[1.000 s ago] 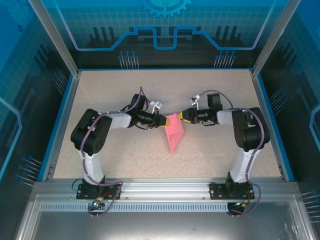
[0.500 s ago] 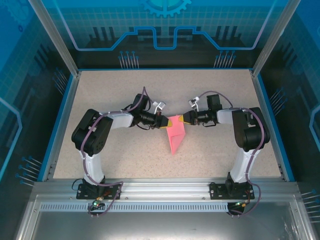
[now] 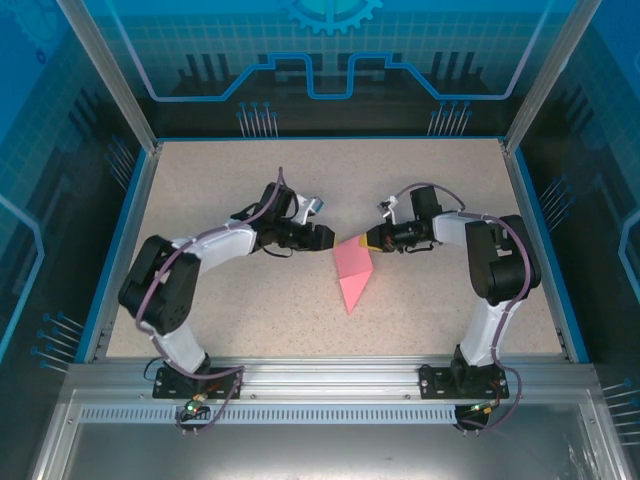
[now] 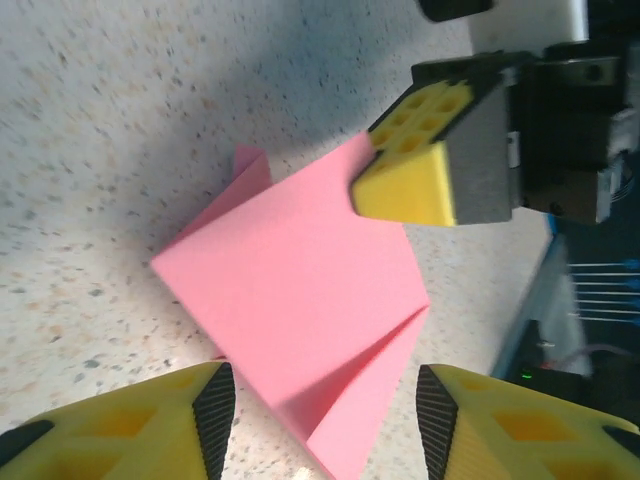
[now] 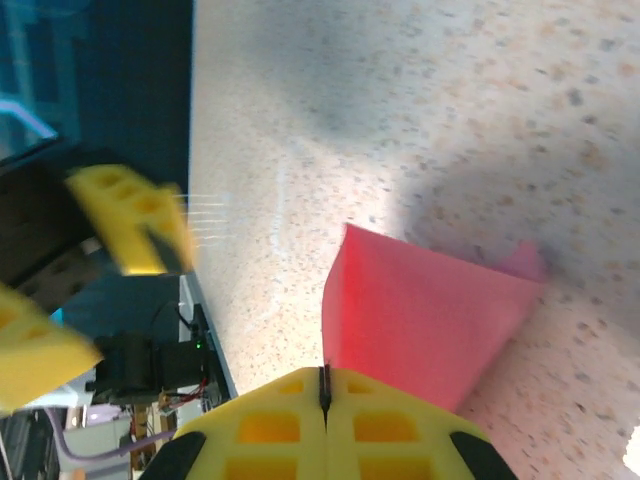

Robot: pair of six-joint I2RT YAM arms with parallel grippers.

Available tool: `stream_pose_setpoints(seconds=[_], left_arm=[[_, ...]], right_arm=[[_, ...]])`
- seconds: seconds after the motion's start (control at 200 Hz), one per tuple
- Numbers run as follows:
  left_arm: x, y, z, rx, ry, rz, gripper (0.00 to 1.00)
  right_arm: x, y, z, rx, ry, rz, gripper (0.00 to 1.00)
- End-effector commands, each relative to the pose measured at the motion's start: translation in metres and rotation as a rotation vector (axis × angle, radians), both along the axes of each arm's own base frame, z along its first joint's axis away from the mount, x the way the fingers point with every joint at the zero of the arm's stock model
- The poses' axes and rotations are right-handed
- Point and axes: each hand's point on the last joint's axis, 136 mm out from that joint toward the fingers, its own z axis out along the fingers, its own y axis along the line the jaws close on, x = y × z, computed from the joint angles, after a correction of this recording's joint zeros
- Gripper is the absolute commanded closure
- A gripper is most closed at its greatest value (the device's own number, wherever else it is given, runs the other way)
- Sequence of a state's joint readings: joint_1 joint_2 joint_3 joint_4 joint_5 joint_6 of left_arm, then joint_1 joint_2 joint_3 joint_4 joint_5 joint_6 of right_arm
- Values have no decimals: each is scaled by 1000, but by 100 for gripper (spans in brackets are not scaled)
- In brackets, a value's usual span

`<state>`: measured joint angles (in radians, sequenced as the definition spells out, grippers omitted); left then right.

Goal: Fold a paper plane with a square sheet of paper (fold left side to right side)
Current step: Fold the wing for the fifth time at the center of the table.

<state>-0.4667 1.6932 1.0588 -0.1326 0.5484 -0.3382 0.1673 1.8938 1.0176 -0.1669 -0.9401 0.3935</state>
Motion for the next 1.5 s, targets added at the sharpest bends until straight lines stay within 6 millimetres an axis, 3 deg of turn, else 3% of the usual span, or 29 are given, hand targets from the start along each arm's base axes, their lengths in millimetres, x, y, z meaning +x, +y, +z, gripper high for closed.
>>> stream_pose_setpoints(seconds=[0.0, 0.235, 0.49, 0.92, 1.496], left_arm=[[-25, 0, -2, 237, -89, -67, 46], [-73, -43, -19, 549, -154, -153, 43], [-83, -73, -43, 799, -210, -155, 39], [-71, -76, -74, 1028, -253, -88, 44], [-67, -74, -90, 1095, -265, -77, 79]], right_arm=[[1, -4, -8, -86, 107, -71, 100], [13, -4, -7, -118, 192, -149, 100], [16, -5, -10, -135, 222, -179, 100], [13, -1, -14, -129, 231, -173, 100], [12, 0, -17, -129, 234, -162, 100]])
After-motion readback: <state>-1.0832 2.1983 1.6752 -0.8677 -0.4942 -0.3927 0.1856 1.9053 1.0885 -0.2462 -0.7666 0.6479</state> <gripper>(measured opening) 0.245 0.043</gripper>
